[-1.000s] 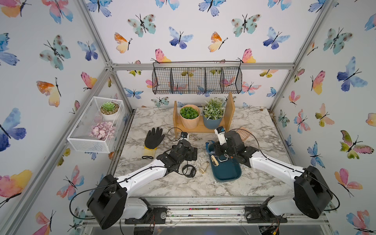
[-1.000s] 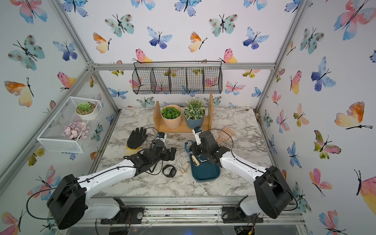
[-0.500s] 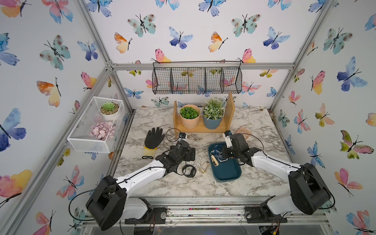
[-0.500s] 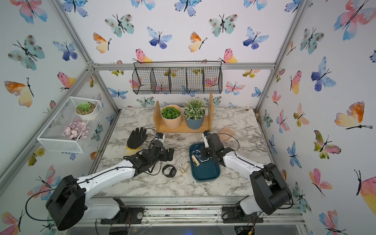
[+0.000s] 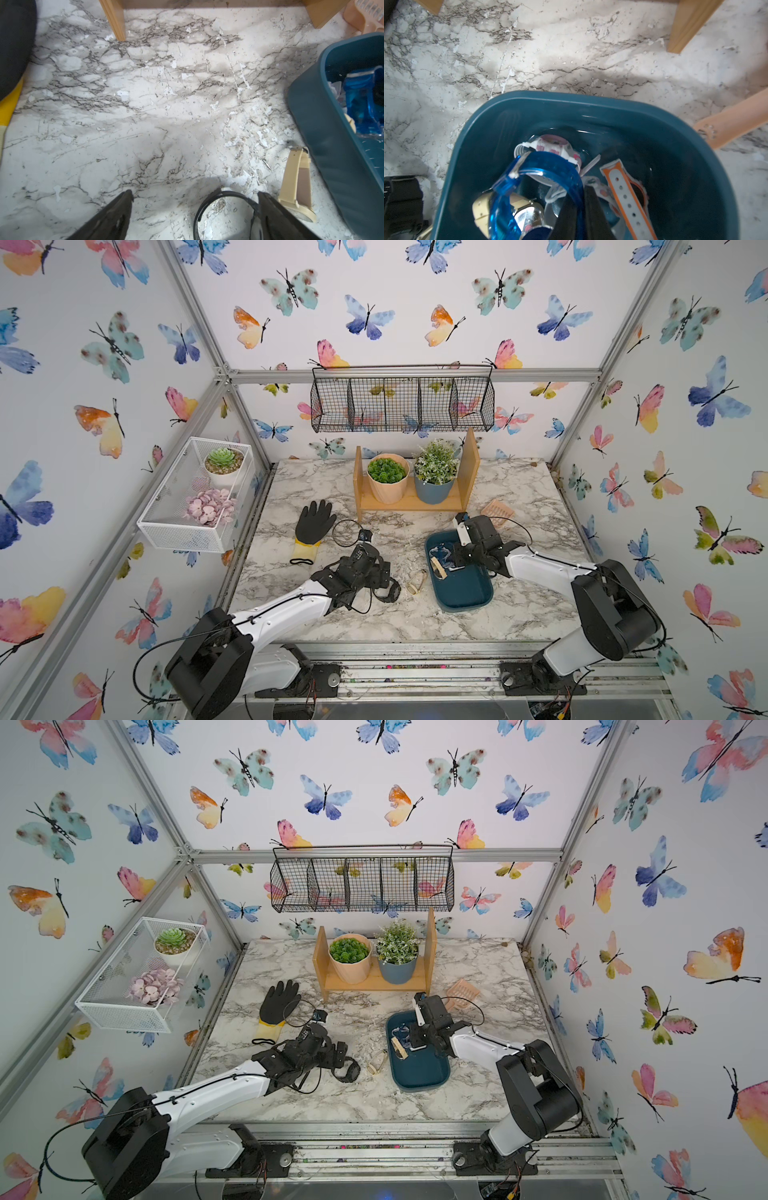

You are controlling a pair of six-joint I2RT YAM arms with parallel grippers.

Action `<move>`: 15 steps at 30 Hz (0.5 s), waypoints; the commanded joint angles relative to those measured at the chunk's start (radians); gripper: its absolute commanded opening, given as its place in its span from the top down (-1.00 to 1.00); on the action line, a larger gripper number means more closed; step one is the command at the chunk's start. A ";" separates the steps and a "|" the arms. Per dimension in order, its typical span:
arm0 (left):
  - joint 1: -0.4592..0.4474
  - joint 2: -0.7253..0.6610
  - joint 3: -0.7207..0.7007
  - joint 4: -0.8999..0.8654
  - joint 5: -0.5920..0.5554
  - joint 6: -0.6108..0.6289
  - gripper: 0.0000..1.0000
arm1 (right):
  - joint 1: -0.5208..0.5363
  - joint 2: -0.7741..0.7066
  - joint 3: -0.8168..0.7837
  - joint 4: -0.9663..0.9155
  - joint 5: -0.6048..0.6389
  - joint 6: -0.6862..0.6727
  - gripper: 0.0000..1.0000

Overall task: Put the watch into the storage box
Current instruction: Place the watch in the storage box.

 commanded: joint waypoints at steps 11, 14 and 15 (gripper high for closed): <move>0.000 0.071 0.011 -0.005 0.088 -0.020 -0.91 | -0.003 -0.034 0.003 0.005 -0.018 -0.028 0.32; 0.000 0.073 0.011 -0.017 0.095 -0.027 -0.87 | -0.003 -0.076 0.009 -0.002 -0.006 -0.032 0.28; 0.001 0.073 0.010 -0.021 0.097 -0.028 -0.86 | -0.004 -0.090 0.010 -0.001 -0.001 -0.034 0.27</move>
